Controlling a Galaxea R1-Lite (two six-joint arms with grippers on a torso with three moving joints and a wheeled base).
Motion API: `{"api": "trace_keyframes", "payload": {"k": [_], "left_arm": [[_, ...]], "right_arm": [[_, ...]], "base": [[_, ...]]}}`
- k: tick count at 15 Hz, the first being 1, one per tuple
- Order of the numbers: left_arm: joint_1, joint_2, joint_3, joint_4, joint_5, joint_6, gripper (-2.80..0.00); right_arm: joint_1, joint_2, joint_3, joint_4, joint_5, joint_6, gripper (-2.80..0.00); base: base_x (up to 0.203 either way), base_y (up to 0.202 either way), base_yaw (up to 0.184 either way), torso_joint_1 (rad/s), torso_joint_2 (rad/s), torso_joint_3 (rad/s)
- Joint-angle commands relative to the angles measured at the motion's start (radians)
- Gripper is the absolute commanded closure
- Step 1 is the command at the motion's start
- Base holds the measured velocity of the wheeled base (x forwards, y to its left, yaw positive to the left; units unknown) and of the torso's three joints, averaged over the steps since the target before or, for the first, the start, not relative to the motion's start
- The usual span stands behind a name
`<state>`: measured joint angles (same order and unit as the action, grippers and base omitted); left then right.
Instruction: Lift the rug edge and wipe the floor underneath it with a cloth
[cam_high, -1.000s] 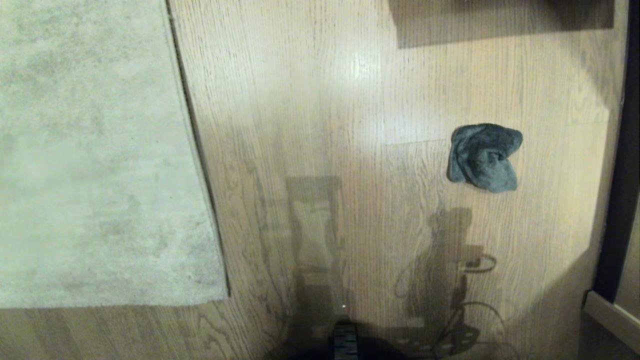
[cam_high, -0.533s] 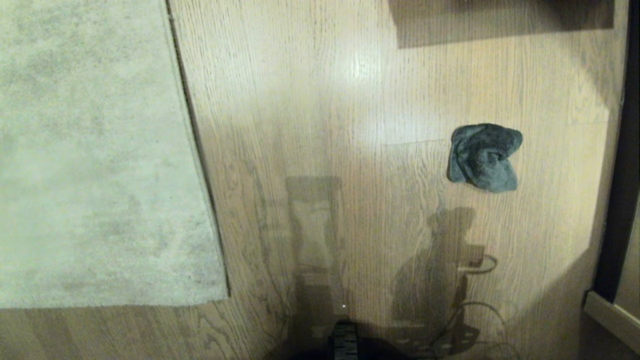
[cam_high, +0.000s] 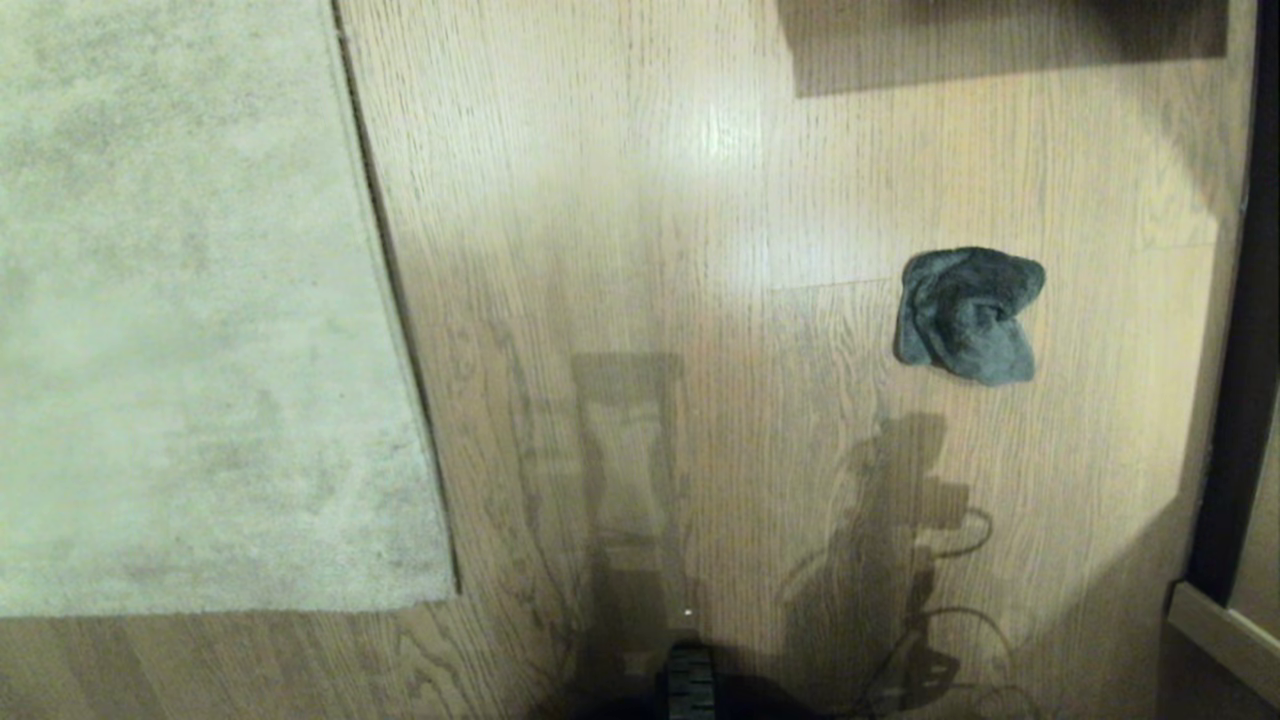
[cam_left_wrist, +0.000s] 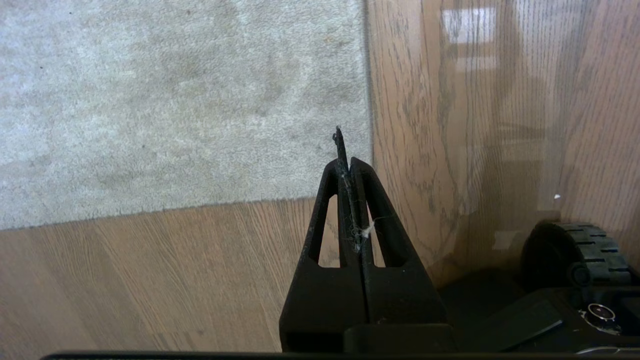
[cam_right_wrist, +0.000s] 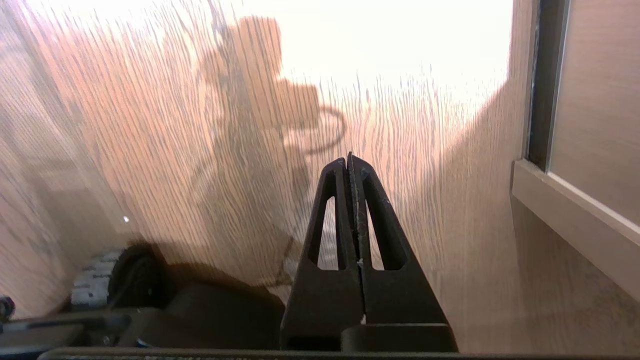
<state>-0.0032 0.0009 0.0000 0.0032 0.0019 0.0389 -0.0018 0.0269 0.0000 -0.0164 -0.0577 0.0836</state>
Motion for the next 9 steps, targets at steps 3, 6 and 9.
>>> {"api": "trace_keyframes", "payload": {"k": [3, 6, 9], "left_arm": [[0.000, 0.001, 0.000, 0.000, 0.001, -0.001, 0.00], [0.000, 0.001, 0.000, 0.000, 0.000, -0.001, 0.00], [0.000, 0.001, 0.000, 0.000, 0.000, -0.001, 0.00]], "right_arm": [[0.000, -0.025, 0.000, 0.000, -0.001, 0.002, 0.00], [0.000, -0.025, 0.000, -0.002, -0.001, 0.002, 0.00], [0.002, -0.025, 0.000, -0.002, -0.001, 0.002, 0.00]], "base": [[0.000, 0.000, 0.000, 0.000, 0.00, 0.000], [0.000, 0.000, 0.000, 0.000, 0.00, 0.000], [0.000, 0.000, 0.000, 0.000, 0.00, 0.000]]}}
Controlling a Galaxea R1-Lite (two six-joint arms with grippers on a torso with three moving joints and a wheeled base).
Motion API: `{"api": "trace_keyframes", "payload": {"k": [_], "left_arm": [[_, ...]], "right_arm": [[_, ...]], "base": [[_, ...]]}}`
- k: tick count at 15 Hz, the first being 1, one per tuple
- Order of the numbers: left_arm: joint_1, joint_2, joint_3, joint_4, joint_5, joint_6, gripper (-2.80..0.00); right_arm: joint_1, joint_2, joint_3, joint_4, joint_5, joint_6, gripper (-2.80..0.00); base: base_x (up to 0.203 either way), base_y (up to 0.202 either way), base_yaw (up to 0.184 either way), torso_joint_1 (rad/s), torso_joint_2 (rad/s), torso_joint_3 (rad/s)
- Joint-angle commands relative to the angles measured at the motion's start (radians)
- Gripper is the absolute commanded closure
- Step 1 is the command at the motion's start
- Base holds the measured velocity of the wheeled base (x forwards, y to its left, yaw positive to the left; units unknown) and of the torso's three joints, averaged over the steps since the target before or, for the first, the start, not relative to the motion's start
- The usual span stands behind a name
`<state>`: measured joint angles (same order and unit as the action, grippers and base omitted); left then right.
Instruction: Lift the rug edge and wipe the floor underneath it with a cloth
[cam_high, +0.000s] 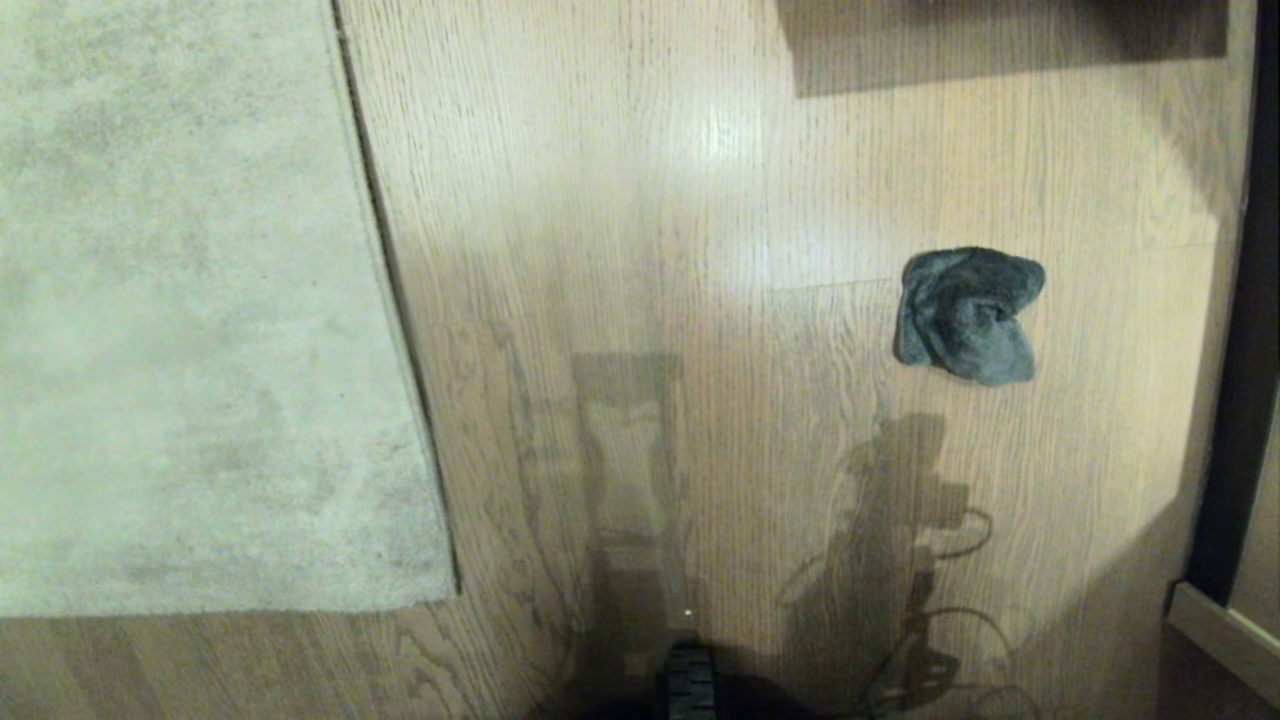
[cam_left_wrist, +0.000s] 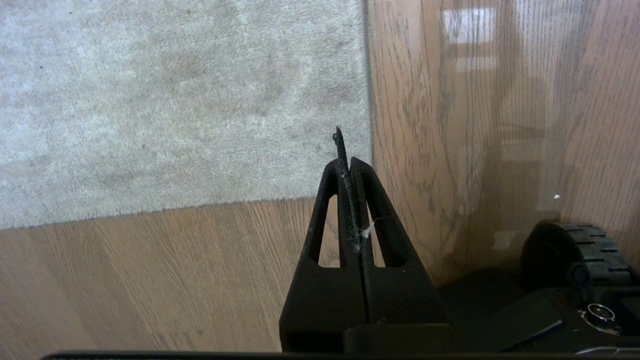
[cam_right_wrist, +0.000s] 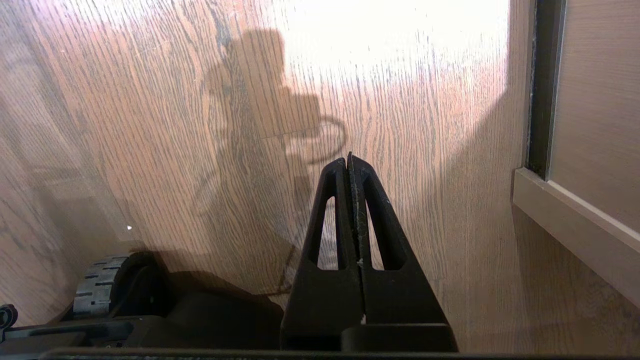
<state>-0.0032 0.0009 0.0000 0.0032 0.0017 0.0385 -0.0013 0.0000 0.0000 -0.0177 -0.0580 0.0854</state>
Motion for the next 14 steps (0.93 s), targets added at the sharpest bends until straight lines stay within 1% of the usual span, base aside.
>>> {"api": "trace_keyframes", "payload": {"k": [1, 3, 4, 5, 14], "left_arm": [[0.000, 0.001, 0.000, 0.000, 0.000, 0.000, 0.00], [0.000, 0.001, 0.000, -0.001, 0.000, -0.005, 0.00], [0.000, 0.001, 0.000, -0.002, 0.005, -0.032, 0.00], [0.000, 0.001, 0.000, -0.002, 0.006, -0.042, 0.00], [0.000, 0.001, 0.000, -0.002, 0.006, -0.042, 0.00]], "right_arm": [[0.000, 0.002, 0.000, 0.000, 0.000, 0.001, 0.00], [0.000, 0.002, 0.000, -0.001, 0.000, 0.001, 0.00], [0.000, 0.002, 0.000, -0.001, 0.000, 0.001, 0.00], [0.000, 0.002, 0.000, -0.001, 0.000, 0.001, 0.00], [0.000, 0.002, 0.000, -0.001, 0.000, 0.001, 0.00]], "base": [[0.000, 0.000, 0.000, 0.000, 0.00, 0.000], [0.000, 0.000, 0.000, 0.000, 0.00, 0.000], [0.000, 0.000, 0.000, 0.000, 0.00, 0.000], [0.000, 0.000, 0.000, 0.000, 0.00, 0.000], [0.000, 0.000, 0.000, 0.000, 0.00, 0.000]]}}
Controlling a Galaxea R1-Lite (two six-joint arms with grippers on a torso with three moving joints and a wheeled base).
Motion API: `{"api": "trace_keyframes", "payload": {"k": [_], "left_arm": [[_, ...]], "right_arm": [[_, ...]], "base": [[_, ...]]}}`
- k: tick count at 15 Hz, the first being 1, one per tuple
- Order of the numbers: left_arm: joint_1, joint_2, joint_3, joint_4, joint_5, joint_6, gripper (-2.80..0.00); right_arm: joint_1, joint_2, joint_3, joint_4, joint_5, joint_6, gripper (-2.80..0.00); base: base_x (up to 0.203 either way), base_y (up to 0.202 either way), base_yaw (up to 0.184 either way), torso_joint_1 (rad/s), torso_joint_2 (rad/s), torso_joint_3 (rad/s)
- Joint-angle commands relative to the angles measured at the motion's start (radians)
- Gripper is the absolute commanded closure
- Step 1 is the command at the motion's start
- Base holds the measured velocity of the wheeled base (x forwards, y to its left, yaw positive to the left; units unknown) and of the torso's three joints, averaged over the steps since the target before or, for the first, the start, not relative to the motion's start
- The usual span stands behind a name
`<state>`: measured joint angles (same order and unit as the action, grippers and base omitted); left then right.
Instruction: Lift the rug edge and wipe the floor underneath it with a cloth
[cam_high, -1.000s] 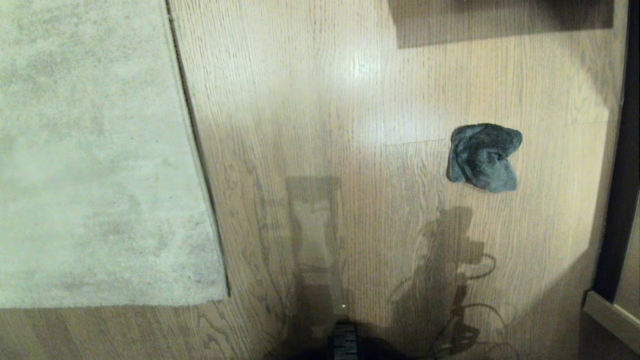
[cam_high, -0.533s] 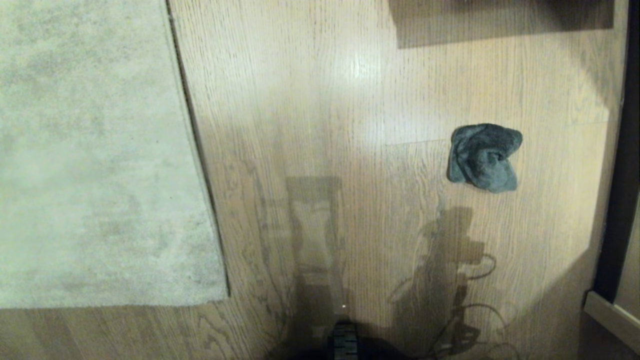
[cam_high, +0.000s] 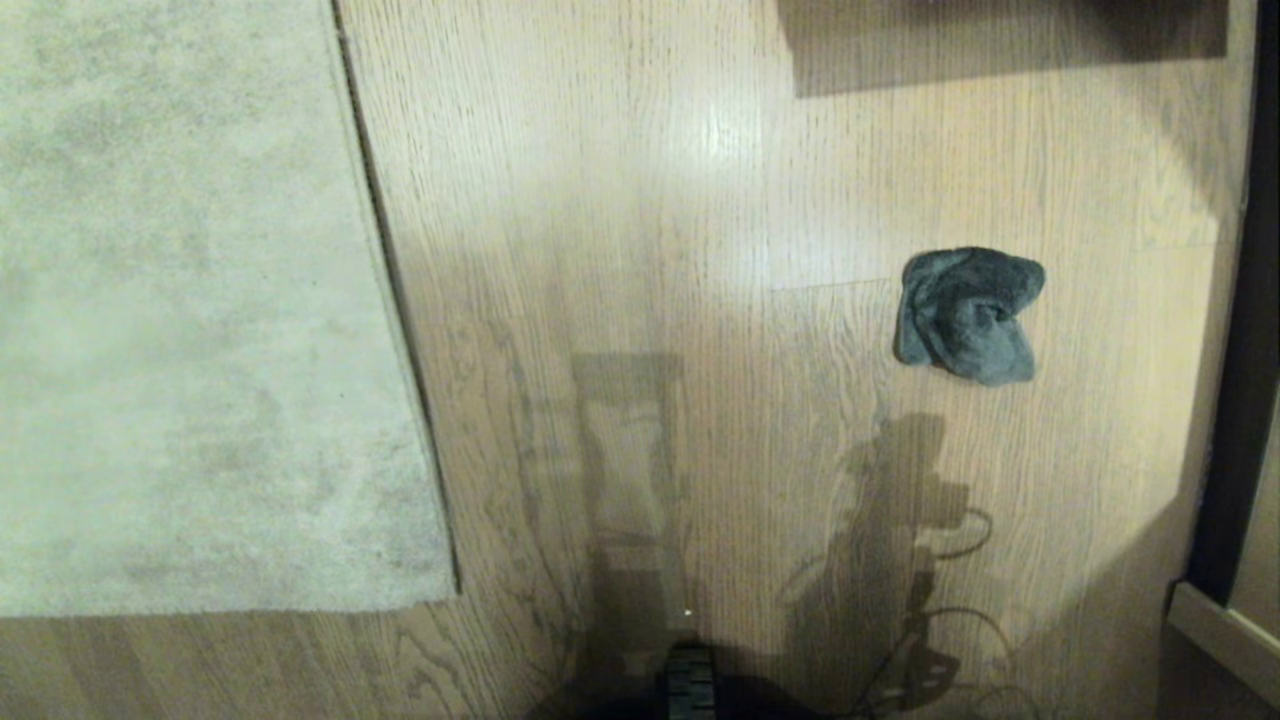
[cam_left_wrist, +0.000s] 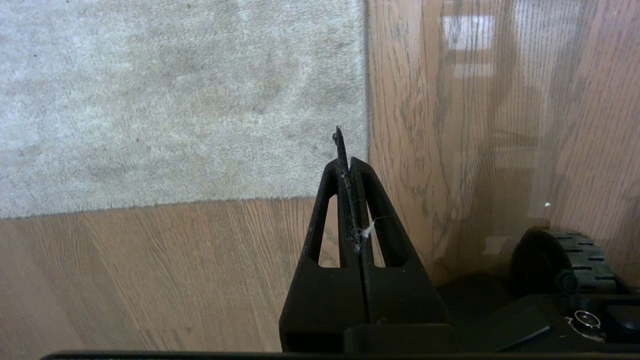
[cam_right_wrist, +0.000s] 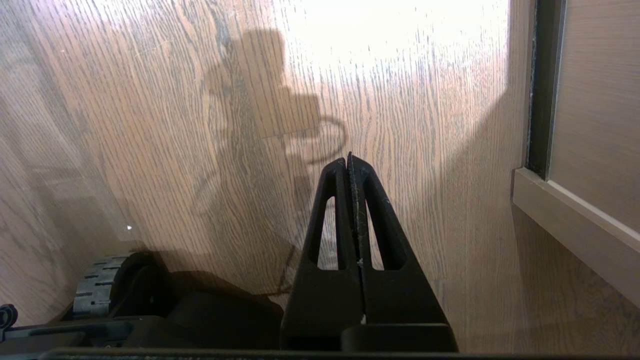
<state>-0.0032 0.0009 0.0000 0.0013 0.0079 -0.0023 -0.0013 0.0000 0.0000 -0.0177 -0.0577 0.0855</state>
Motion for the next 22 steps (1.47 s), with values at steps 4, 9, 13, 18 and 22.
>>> {"api": "trace_keyframes", "payload": {"k": [4, 9, 13, 18, 22], "left_arm": [[0.000, 0.001, 0.000, 0.002, -0.002, 0.007, 0.00], [0.000, 0.001, 0.000, 0.002, 0.000, 0.007, 0.00], [0.000, 0.001, 0.000, 0.001, 0.001, 0.000, 0.00], [0.000, 0.001, 0.000, 0.002, 0.001, 0.001, 0.00], [0.000, 0.001, 0.000, 0.002, 0.001, 0.001, 0.00]], "right_arm": [[0.000, 0.002, 0.000, -0.001, -0.001, 0.000, 0.00], [0.000, 0.002, 0.000, -0.001, -0.001, 0.000, 0.00], [0.000, 0.002, 0.000, -0.001, -0.001, 0.000, 0.00], [0.000, 0.002, 0.000, -0.001, -0.001, 0.000, 0.00], [0.000, 0.002, 0.000, -0.001, -0.001, 0.000, 0.00]], "base": [[0.000, 0.000, 0.000, 0.002, 0.00, 0.015], [0.000, 0.000, 0.000, 0.003, 0.00, 0.168], [0.000, 0.000, 0.000, 0.000, 0.00, 0.200], [0.000, 0.000, 0.000, 0.002, 0.00, 0.201], [0.000, 0.000, 0.000, 0.001, 0.00, 0.204]]}}
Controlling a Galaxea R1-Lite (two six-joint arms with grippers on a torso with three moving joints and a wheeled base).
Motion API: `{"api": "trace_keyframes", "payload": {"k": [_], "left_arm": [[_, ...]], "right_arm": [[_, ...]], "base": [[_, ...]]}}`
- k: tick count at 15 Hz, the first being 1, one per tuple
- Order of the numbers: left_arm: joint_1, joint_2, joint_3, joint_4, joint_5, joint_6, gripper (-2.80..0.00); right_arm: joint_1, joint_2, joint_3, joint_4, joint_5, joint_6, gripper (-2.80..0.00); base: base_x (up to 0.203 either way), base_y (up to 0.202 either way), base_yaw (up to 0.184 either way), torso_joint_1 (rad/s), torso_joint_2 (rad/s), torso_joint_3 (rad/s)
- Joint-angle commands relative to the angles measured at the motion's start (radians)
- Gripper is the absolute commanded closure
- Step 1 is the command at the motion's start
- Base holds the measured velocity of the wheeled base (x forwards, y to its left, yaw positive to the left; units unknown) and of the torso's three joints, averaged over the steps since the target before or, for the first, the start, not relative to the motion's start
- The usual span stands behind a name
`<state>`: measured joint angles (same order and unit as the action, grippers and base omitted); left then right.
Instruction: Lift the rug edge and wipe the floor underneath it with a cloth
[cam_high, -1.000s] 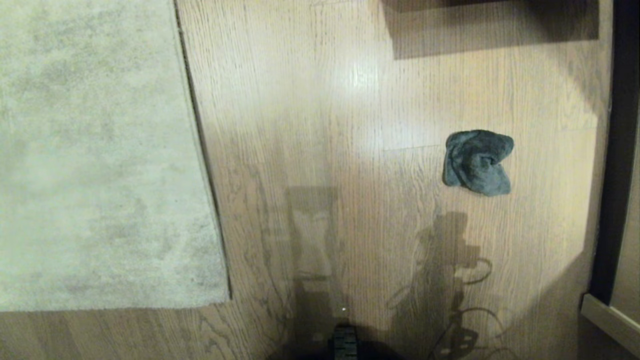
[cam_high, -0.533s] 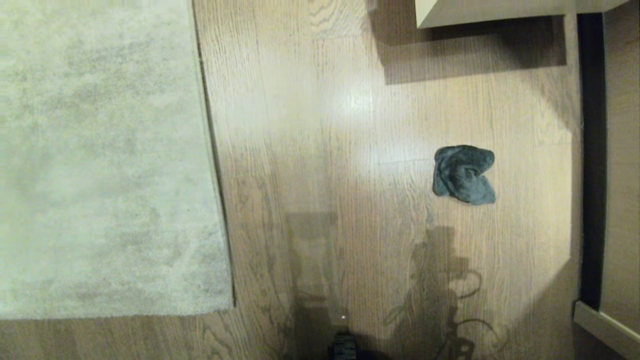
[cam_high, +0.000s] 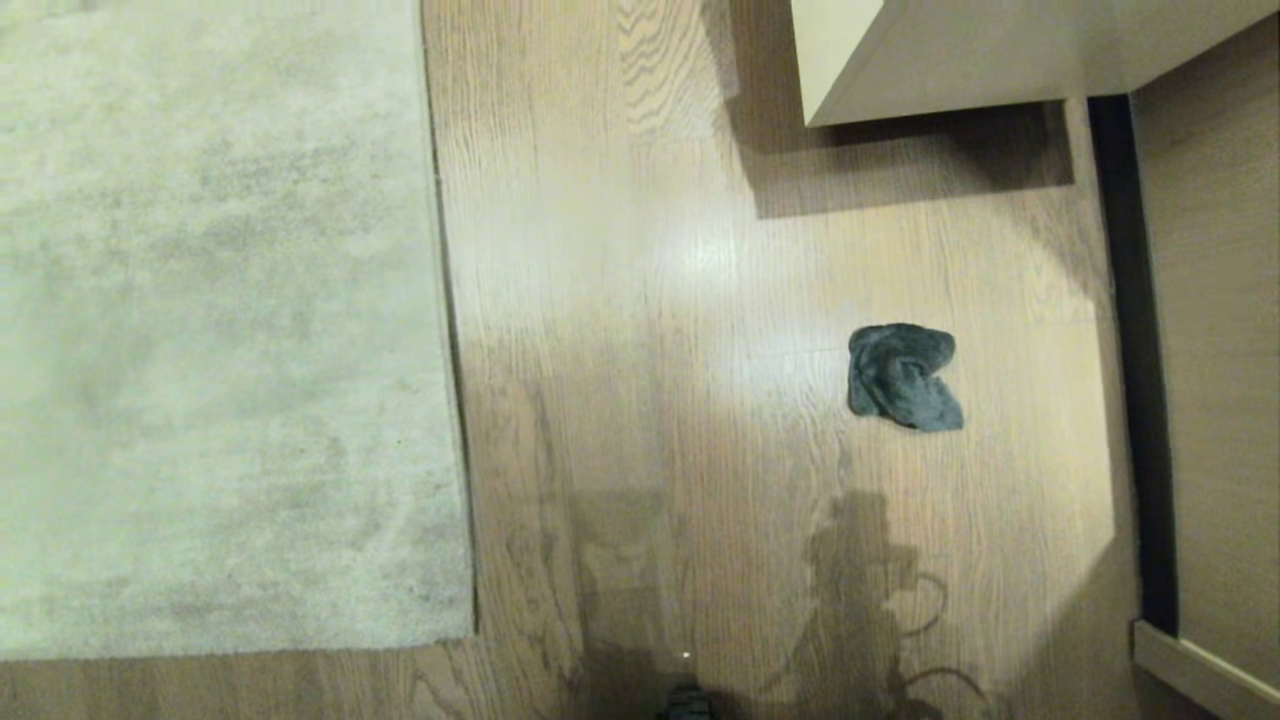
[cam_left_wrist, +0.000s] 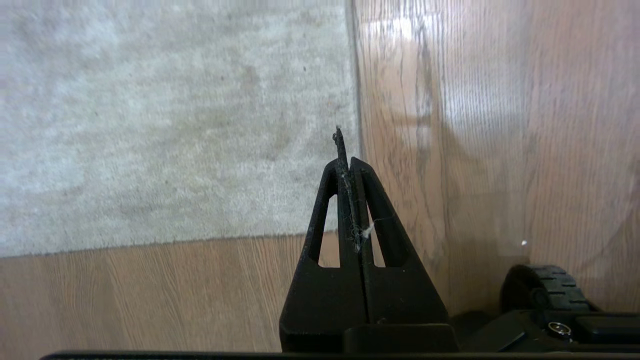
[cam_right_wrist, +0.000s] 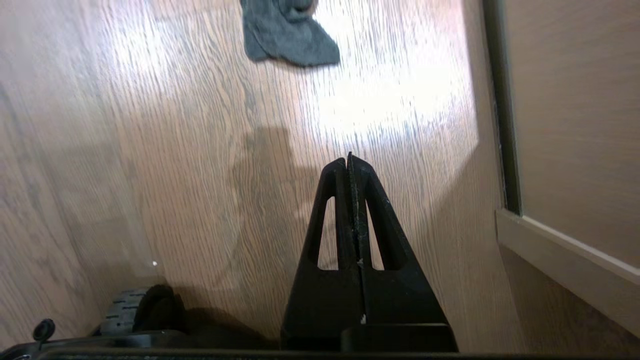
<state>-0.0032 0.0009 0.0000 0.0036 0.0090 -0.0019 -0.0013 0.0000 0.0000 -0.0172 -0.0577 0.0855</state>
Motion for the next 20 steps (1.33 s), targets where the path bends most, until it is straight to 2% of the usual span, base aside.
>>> {"api": "trace_keyframes", "payload": {"k": [1, 20], "left_arm": [[0.000, 0.001, 0.000, -0.001, 0.000, 0.000, 0.00], [0.000, 0.001, 0.000, -0.001, 0.002, -0.008, 0.00]], "right_arm": [[0.000, 0.002, 0.000, 0.000, -0.001, 0.000, 0.00], [0.000, 0.002, 0.000, -0.001, -0.001, 0.000, 0.00]], "base": [[0.000, 0.000, 0.000, 0.005, 0.00, 0.203], [0.000, 0.000, 0.000, 0.003, 0.00, 0.203]]}}
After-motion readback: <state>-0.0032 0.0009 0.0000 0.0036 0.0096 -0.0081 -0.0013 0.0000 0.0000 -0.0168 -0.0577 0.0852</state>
